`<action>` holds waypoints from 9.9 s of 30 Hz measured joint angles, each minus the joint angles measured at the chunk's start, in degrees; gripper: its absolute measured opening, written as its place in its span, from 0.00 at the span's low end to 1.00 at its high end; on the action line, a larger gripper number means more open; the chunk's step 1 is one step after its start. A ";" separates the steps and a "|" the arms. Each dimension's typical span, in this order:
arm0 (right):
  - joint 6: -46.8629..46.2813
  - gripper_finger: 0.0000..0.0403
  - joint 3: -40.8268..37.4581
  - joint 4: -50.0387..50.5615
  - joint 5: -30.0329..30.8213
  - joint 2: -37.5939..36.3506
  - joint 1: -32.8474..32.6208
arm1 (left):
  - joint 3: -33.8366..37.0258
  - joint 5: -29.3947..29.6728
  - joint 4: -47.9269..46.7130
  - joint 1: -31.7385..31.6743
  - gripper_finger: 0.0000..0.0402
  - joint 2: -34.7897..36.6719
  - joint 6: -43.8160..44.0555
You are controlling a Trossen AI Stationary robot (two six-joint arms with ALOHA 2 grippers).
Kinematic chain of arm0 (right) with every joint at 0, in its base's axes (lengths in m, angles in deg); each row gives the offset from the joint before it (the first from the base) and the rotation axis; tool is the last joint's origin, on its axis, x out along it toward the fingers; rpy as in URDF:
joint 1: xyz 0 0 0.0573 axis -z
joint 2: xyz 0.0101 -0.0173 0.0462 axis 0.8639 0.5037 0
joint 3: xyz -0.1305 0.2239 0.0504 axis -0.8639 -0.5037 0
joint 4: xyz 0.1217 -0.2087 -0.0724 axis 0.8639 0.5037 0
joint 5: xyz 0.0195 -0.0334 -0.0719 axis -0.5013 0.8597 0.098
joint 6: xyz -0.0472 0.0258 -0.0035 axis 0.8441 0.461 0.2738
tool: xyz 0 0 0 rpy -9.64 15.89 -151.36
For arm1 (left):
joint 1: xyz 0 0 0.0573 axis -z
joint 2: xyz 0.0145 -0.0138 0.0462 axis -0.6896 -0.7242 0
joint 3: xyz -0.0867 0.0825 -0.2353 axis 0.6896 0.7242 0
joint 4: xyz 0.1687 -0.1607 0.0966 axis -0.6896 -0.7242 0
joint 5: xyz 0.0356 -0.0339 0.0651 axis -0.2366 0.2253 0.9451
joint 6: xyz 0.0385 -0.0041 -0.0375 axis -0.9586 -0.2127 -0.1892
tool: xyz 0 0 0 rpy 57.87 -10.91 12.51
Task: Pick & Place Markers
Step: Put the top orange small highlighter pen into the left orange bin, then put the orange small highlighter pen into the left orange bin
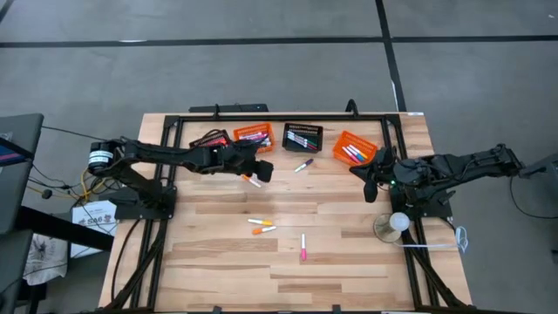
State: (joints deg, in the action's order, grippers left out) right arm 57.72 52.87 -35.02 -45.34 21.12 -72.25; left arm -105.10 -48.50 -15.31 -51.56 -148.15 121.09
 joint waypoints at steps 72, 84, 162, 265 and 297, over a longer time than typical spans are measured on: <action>7.39 0.02 0.00 -0.50 -0.22 0.07 0.24 | -3.84 2.85 -22.55 3.01 0.34 -12.85 78.43; 9.05 0.02 0.00 -0.63 -0.24 0.07 0.24 | -4.07 0.73 -22.77 0.87 0.34 -15.41 80.03; 7.49 0.02 0.00 -0.65 -0.33 0.06 0.22 | -3.71 6.59 -36.96 5.66 0.34 -16.50 40.98; 5.59 0.02 0.03 -7.73 -11.31 2.65 1.91 | -1.00 11.12 -10.61 8.49 0.12 -6.57 30.74; 5.99 0.02 0.04 -13.16 -13.93 13.31 6.27 | -0.78 4.10 -2.57 7.12 0.66 -7.73 13.00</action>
State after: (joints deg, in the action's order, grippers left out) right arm 63.71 52.91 -48.18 -59.27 34.43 -65.98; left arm -105.88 -44.40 -17.88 -44.43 -155.88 134.08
